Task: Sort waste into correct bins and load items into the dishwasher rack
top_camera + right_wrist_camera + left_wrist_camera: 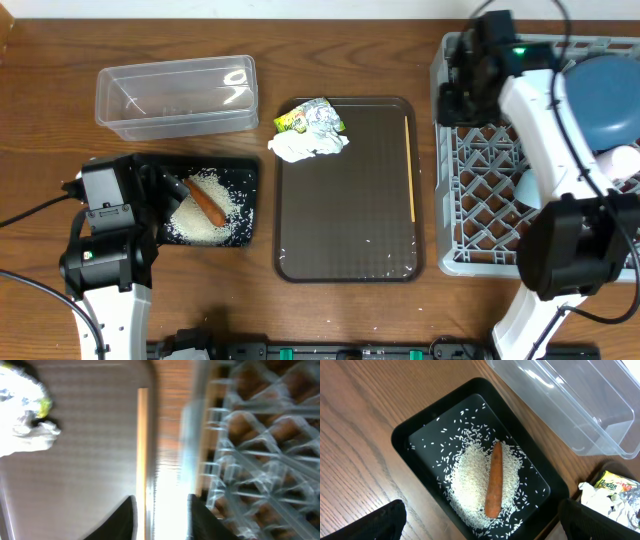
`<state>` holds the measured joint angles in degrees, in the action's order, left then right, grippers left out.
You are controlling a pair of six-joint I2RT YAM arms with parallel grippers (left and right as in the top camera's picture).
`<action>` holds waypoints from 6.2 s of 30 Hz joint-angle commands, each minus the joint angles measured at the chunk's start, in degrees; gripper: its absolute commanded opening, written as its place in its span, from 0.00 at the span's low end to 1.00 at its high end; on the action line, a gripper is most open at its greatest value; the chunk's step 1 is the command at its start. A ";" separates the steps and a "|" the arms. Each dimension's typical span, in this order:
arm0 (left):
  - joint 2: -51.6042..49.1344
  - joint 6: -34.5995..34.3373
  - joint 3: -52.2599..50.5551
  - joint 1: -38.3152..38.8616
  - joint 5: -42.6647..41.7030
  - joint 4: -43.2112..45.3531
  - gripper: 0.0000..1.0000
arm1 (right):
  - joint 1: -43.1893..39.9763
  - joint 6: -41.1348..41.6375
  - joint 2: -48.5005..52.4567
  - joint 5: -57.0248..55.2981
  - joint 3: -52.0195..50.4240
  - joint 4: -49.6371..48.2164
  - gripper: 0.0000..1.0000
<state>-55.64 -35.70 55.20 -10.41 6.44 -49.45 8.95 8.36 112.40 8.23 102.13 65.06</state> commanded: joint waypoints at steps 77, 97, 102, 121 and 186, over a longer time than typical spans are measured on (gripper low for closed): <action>-0.11 0.74 0.04 -0.17 1.14 -0.02 0.99 | 10.88 12.11 8.61 -8.37 1.42 0.09 0.01; -0.11 0.74 0.04 -0.17 1.14 -0.02 0.99 | -5.29 0.13 -2.60 -5.81 0.00 0.11 0.01; -0.11 0.74 0.04 -0.17 1.14 -0.02 0.99 | -5.18 0.22 -0.22 -5.86 -2.03 -2.64 0.04; -0.11 0.74 0.04 -0.17 1.14 -0.02 0.99 | -4.26 6.40 -4.42 -3.65 -1.97 2.49 0.50; -0.11 0.74 0.04 -0.17 1.14 -0.02 0.99 | -15.85 25.44 -55.49 -17.18 -37.35 10.60 0.99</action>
<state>-55.64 -35.70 55.20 -10.41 6.44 -49.47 -6.31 32.88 56.95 -8.99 64.97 75.64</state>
